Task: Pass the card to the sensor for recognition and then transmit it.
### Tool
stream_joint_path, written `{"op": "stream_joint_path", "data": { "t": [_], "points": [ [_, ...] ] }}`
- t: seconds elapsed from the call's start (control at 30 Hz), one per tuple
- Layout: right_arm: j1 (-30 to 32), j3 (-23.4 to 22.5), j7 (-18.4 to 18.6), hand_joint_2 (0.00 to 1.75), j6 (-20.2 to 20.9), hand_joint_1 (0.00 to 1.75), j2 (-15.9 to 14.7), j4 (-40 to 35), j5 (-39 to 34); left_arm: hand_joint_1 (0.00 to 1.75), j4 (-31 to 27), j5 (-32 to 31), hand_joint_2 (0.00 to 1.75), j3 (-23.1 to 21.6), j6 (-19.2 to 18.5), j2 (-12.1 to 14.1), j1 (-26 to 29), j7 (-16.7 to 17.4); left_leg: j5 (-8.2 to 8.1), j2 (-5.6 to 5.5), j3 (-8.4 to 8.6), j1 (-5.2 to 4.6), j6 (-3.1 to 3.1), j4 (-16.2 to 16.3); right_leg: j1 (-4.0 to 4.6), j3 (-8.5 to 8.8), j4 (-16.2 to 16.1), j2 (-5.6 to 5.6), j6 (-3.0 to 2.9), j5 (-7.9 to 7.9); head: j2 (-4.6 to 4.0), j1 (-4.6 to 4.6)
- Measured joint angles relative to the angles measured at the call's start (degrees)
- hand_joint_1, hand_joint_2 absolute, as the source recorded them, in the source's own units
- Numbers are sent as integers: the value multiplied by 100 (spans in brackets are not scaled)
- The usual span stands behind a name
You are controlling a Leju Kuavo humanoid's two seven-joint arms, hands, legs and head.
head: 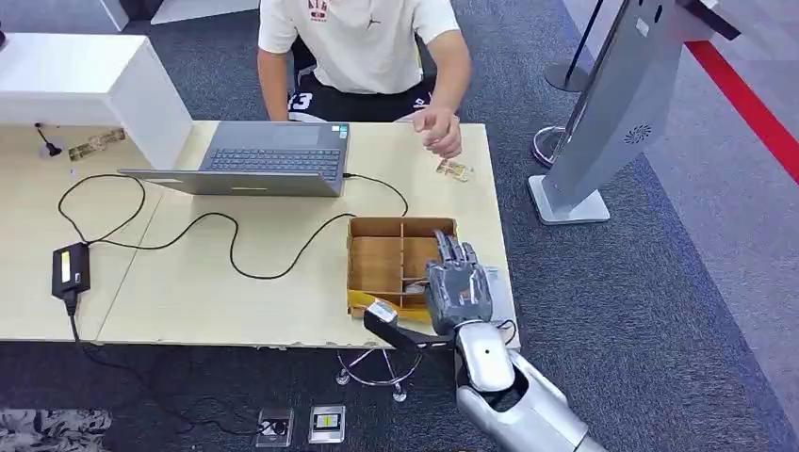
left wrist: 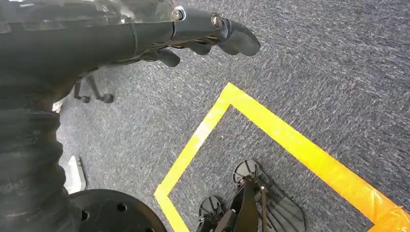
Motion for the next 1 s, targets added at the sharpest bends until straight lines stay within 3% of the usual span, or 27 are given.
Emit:
{"op": "stream_joint_path", "data": {
  "t": [0.23,0.47,0.7,0.77,0.8,0.83,0.87,1.0],
  "points": [
    [-46,-136,-13,175,-501,175,-68,-510,221,0,0,0,175,0,7,-2,1,0,1,0,1,0,0,1,0,0,0,1,0,1,0,-2],
    [-264,-524,-151,175,-1534,175,-186,-1831,474,0,0,11,175,0,42,-2,7,-22,2,1,3,0,0,1,0,1,0,1,0,1,0,0],
    [-292,-553,-162,175,-1578,175,-192,-1950,485,0,0,0,175,0,37,-2,8,-26,2,1,2,0,0,1,0,1,0,1,0,1,-2,2],
    [-414,-643,-216,175,-1659,175,-205,-2302,542,0,0,-28,175,-4,-20,-2,11,-90,2,1,0,0,0,1,0,1,2,1,0,2,-2,0],
    [-738,-667,-267,175,-1564,175,-212,-2639,636,0,0,-125,175,-9,-153,7,13,-208,2,8,2,-1,-1,0,-1,-1,2,5,-1,3,0,-2],
    [-1208,-651,-328,175,-1162,175,-111,-2749,675,0,0,-236,175,-18,-372,37,-4,-249,5,5,8,2,-3,0,2,9,2,2,-1,3,0,0],
    [-1922,-573,-278,175,-579,175,175,-2224,761,0,0,-323,175,-57,-527,57,-6,-317,9,2,0,2,-6,-1,2,3,9,1,-3,5,0,-2],
    [-2465,-505,-212,175,-295,175,431,-1262,892,0,-2,-291,175,-57,-610,81,-20,-433,17,-24,-7,2,-4,-1,3,6,9,-27,-3,5,0,2]
  ]
}}
